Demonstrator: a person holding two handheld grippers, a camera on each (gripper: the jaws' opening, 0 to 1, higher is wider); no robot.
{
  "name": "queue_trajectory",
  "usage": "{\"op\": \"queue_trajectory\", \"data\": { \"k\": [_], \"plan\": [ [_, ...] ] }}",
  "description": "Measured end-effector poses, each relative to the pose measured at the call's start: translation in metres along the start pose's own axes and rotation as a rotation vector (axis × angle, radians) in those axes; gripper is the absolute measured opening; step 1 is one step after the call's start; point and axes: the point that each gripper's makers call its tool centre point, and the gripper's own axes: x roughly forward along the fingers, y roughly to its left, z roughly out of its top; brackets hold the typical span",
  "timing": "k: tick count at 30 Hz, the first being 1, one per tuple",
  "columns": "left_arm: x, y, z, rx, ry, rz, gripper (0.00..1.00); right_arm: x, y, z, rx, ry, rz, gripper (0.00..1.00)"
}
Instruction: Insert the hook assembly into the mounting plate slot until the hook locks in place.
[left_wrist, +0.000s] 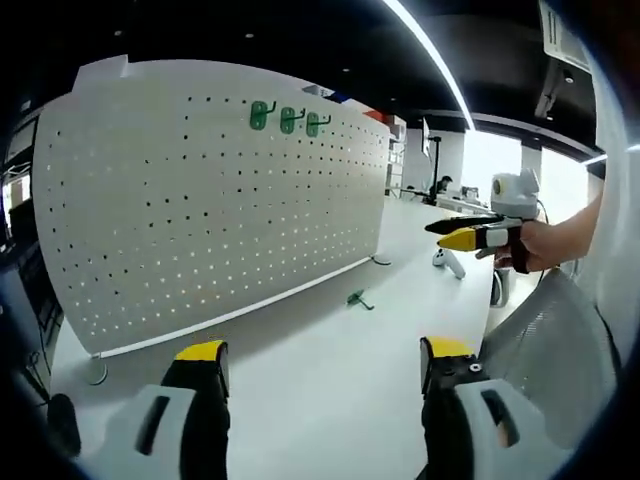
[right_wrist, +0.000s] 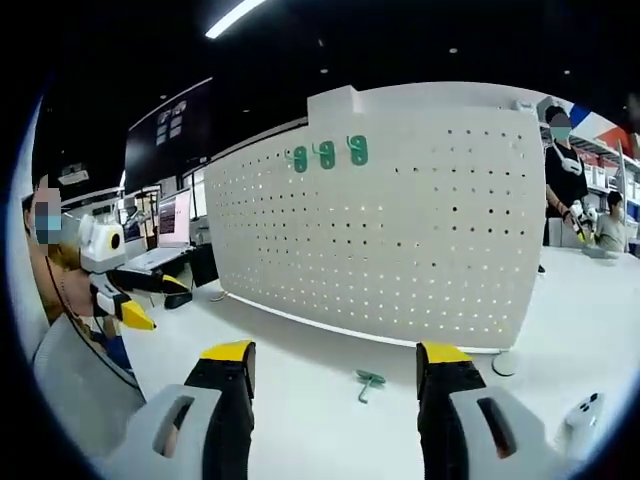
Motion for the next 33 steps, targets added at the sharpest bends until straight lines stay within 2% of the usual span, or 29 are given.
{"op": "queue_trajectory", "data": {
  "k": [16,33],
  "plan": [
    [-0.004,0.001,-0.018,-0.022,0.031,0.009,0.8,-0.008,-0.003,-0.013,0.015,0.04,-0.011,0.64],
    [-0.003,0.001,-0.019,-0.027,0.032,0.007,0.8,-0.007,-0.003,-0.018,0.016,0.059,-0.011,0.64]
  ]
}}
